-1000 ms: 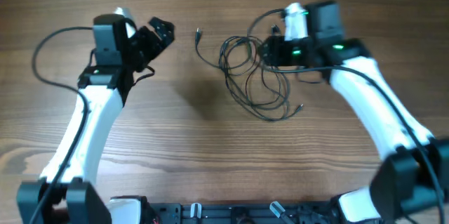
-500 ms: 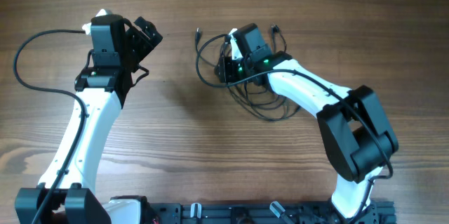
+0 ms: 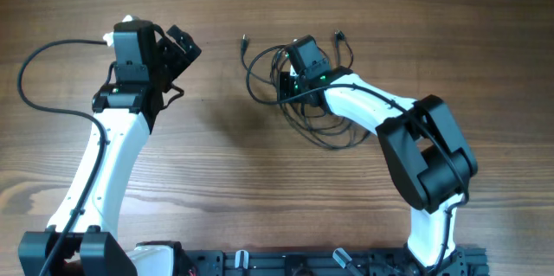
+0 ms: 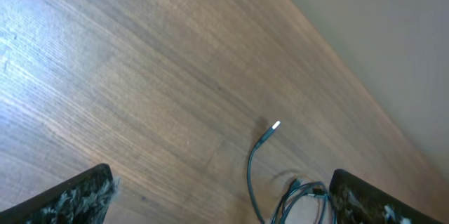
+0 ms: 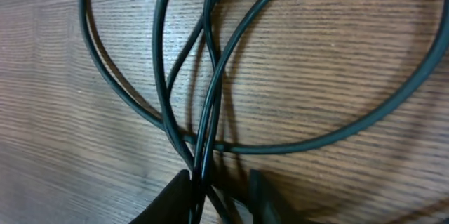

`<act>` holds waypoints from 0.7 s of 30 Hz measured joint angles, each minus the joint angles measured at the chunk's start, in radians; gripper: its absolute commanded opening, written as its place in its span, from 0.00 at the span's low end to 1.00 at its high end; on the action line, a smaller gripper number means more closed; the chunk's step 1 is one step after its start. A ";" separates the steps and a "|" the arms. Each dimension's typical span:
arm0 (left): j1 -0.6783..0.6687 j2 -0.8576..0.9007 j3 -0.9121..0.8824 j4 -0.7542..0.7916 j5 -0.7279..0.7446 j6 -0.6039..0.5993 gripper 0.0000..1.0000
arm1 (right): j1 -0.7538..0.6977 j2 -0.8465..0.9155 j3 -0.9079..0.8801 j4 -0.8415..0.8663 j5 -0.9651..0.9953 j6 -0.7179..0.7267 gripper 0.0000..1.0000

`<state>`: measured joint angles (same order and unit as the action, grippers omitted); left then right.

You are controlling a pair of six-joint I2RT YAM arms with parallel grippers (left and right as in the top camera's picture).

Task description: Untangle cables

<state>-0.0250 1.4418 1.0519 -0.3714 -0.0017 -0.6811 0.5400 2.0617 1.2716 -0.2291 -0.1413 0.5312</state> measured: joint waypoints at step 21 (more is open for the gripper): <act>-0.245 0.159 0.000 -0.028 0.230 0.000 1.00 | -0.128 -0.201 0.006 -0.161 -0.236 0.013 0.05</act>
<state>-0.2703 1.6012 1.0519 -0.3992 0.2283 -0.6811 0.4118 1.8606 1.2781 -0.3904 -0.3771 0.5446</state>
